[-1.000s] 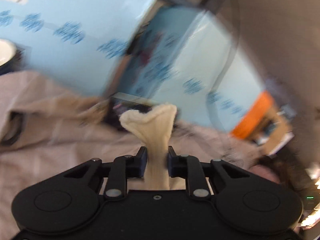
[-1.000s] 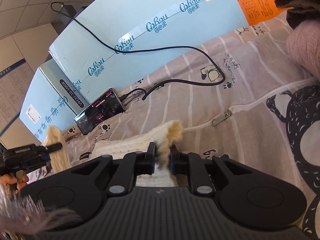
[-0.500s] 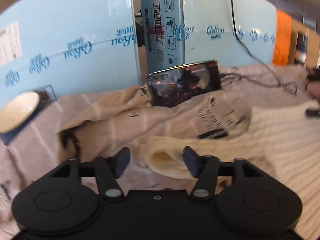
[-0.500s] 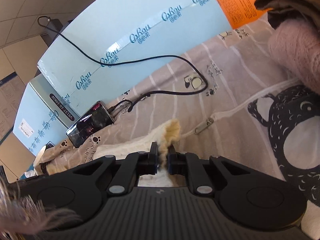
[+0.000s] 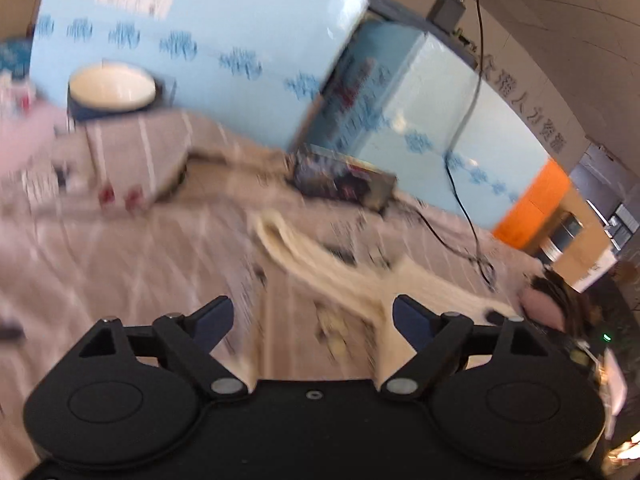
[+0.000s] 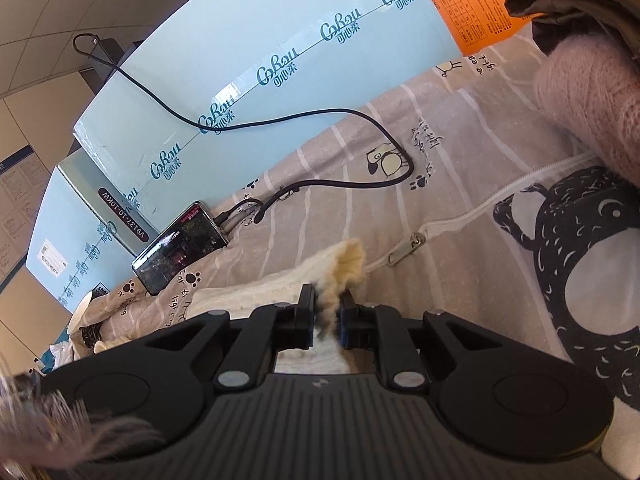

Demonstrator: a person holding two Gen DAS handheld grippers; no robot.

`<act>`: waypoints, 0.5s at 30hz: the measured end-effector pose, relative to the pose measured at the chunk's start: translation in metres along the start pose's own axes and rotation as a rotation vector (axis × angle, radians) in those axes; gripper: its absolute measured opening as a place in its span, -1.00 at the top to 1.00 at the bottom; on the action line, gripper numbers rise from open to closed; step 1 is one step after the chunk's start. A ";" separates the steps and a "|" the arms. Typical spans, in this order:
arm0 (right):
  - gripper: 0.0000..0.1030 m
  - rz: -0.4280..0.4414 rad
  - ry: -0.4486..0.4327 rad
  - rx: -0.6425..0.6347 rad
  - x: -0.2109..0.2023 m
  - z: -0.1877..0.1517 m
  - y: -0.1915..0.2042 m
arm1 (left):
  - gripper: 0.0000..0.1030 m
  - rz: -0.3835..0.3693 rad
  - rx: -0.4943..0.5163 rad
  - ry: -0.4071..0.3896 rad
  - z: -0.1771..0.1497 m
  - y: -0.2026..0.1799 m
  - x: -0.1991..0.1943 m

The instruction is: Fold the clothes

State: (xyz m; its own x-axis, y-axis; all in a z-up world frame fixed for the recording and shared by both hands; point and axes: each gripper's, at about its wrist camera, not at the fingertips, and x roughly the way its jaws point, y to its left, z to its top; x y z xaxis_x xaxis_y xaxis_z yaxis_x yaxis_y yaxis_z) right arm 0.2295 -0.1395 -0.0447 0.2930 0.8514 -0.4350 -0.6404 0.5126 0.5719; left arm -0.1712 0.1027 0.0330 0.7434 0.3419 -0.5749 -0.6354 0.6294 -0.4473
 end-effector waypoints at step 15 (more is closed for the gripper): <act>0.58 0.066 -0.163 0.047 -0.049 -0.001 -0.004 | 0.64 0.038 0.144 -0.139 -0.061 -0.010 0.003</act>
State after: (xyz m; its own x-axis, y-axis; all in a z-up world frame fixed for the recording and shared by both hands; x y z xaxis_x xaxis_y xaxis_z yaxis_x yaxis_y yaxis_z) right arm 0.2171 -0.1832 -0.0266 0.3649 0.8881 -0.2795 -0.6290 0.4565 0.6292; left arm -0.1754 0.0547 -0.0054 0.7478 0.4538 -0.4846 -0.6342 0.7043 -0.3190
